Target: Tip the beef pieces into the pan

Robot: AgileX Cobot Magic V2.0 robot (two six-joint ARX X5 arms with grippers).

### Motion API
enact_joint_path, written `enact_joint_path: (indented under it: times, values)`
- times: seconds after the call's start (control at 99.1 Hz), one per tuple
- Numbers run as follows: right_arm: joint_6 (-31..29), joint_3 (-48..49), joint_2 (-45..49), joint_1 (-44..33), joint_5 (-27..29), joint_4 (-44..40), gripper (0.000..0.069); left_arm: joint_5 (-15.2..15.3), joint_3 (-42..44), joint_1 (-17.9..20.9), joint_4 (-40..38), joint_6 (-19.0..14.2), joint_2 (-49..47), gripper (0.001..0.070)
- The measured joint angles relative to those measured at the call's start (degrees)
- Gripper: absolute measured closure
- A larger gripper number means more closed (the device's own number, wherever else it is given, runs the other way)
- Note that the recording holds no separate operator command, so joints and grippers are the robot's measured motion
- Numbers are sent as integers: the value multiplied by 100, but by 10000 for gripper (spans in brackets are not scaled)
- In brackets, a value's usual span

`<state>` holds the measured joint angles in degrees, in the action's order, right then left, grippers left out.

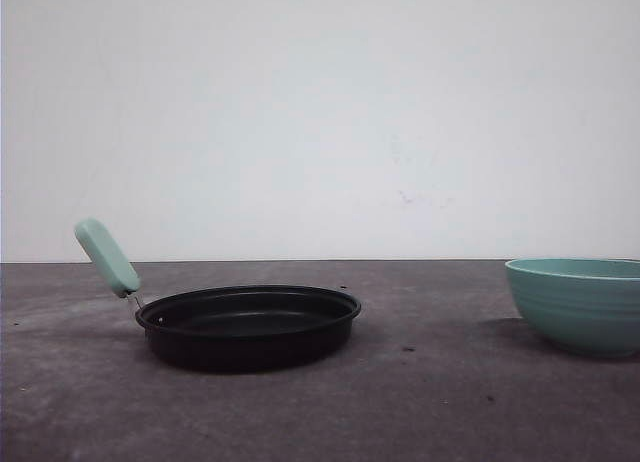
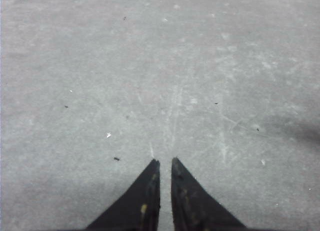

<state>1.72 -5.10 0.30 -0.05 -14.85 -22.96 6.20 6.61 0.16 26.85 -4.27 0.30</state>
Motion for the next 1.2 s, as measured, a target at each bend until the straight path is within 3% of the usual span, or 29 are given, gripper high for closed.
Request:
enact_joint_path:
  times: [0.323, 0.444, 0.535, 0.686, 0.797, 0.868, 1.029, 1.201]
  values:
    - [-2, 0, 0, 0, 0, 20, 683, -2, 0, 0, 0, 2, 0, 695]
    - [-46, 2, 0, 0, 0, 400, 683, -13, 0, 0, -4, -72, 0, 695]
    - [-214, 2, 0, 0, 0, 811, 683, -155, -2, 0, -11, -549, 0, 695]
    - [-354, 2, 0, 0, 162, 1034, 683, -501, -4, 0, -22, -1963, 0, 695]
    - [-518, 2, 0, 0, 273, 1038, 683, -581, -4, 0, -31, -2406, 0, 695]
    - [-686, 2, 0, 0, 282, 1067, 683, -870, -20, 0, -109, -2507, 0, 695]
    - [-1080, 2, 0, 0, 284, 1386, 683, -2083, -26, -2, -476, -2516, 50, 695]
    - [-1239, -282, 15, 0, 282, 1539, 683, -2157, 603, -4, -411, -2527, 610, 695]
